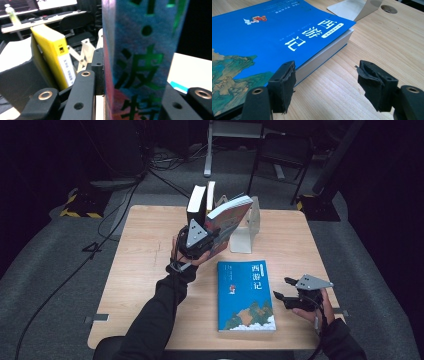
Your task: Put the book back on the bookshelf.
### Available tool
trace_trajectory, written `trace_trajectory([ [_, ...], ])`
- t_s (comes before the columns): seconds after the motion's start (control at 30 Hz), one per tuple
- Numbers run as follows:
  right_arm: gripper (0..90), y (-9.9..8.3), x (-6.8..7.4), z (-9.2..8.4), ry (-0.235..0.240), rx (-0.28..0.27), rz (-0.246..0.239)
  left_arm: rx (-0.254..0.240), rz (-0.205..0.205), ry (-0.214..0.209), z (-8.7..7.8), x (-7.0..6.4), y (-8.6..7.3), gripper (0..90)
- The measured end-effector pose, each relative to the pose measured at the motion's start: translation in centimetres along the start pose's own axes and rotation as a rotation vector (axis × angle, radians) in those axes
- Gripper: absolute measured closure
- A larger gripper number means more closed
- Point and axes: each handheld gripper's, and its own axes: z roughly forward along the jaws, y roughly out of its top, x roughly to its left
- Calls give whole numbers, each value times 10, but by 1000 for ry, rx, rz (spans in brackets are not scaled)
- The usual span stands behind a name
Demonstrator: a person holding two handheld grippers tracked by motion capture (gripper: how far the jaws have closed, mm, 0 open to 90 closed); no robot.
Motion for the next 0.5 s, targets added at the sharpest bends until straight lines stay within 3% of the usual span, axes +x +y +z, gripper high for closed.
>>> trace_trajectory([
  [0.1, 311, 0, -1, 0, -1, 1, -2, 5, -16, 30, 5, 0, -3, 741],
  [0.27, 311, 0, 0, 2, 1, 3, -6, -11, -68, 126, 20, -8, -13, 741],
  [0.5, 311, -1, 0, 2, 8, 6, -10, -18, -85, 178, 33, -14, -22, 740],
])
